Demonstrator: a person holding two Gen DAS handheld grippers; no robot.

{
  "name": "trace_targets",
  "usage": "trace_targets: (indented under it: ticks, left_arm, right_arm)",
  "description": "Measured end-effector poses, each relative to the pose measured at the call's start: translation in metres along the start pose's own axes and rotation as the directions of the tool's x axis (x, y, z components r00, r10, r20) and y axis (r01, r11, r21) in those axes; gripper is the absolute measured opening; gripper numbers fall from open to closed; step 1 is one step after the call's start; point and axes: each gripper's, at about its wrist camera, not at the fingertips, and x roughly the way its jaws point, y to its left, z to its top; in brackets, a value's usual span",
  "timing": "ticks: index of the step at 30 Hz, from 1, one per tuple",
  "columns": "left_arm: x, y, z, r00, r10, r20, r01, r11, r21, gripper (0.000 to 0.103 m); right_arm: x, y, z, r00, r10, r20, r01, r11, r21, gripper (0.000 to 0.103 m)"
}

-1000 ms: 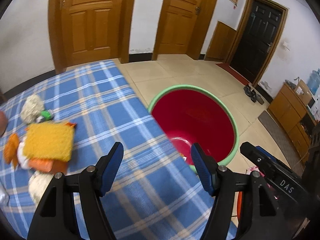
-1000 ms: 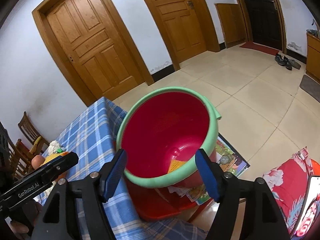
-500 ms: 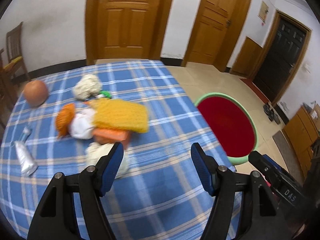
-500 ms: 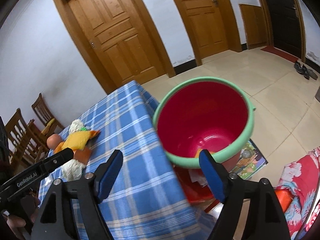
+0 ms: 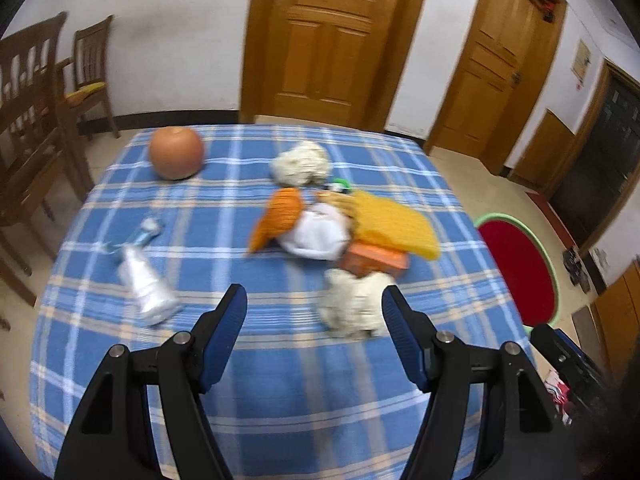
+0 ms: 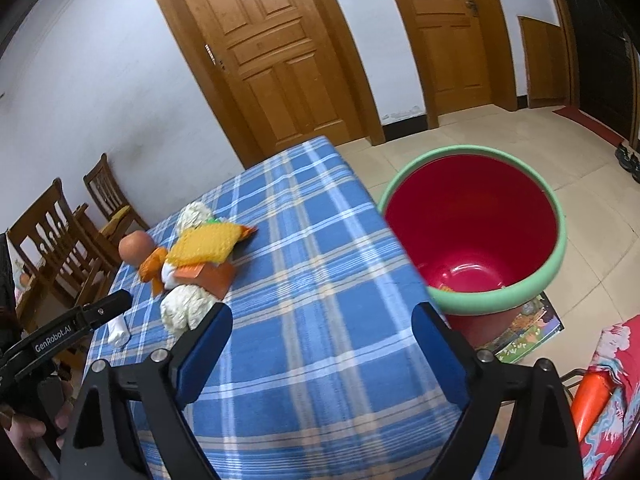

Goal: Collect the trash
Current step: 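Return both tools to the table above the remaining trash, then grasp the white plastic bag with the left gripper while the right grasps crumpled paper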

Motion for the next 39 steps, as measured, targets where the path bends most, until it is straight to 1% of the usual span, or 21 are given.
trace_targets:
  ticks: [9,16,21,27,33,39]
  left_arm:
    - [0.007,0.059,-0.004,0.996,0.083,-0.006,-0.084,0.991,-0.103,0.07]
    - [0.014,0.086,-0.009,0.991,0.131,-0.021,-0.133,0.98,-0.15,0.07]
    - [0.021,0.1,-0.009,0.985,0.17,-0.025,-0.172,0.971,-0.164,0.07]
    - [0.032,0.112,-0.009,0.984,0.171,-0.04,-0.175,0.967,-0.184,0.07]
    - [0.039,0.118,-0.009,0.988,0.15,-0.046,-0.156,0.967,-0.199,0.07]
    - [0.047,0.12,-0.009,0.991,0.12,-0.051,-0.128,0.972,-0.199,0.06]
  right_arm:
    - [0.015,0.031,-0.005,0.999,0.006,-0.033,-0.008,0.998,-0.064,0.093]
    - [0.03,0.052,-0.006,0.997,0.026,-0.066,-0.032,0.994,-0.106,0.093]
    - [0.039,0.069,-0.006,0.996,0.041,-0.077,-0.052,0.989,-0.139,0.093]
    - [0.053,0.085,-0.006,0.993,0.061,-0.103,-0.077,0.983,-0.164,0.093]
    - [0.071,0.101,-0.008,0.987,0.075,-0.139,-0.099,0.98,-0.174,0.093]
    - [0.089,0.119,-0.01,0.983,0.076,-0.165,-0.108,0.975,-0.195,0.093]
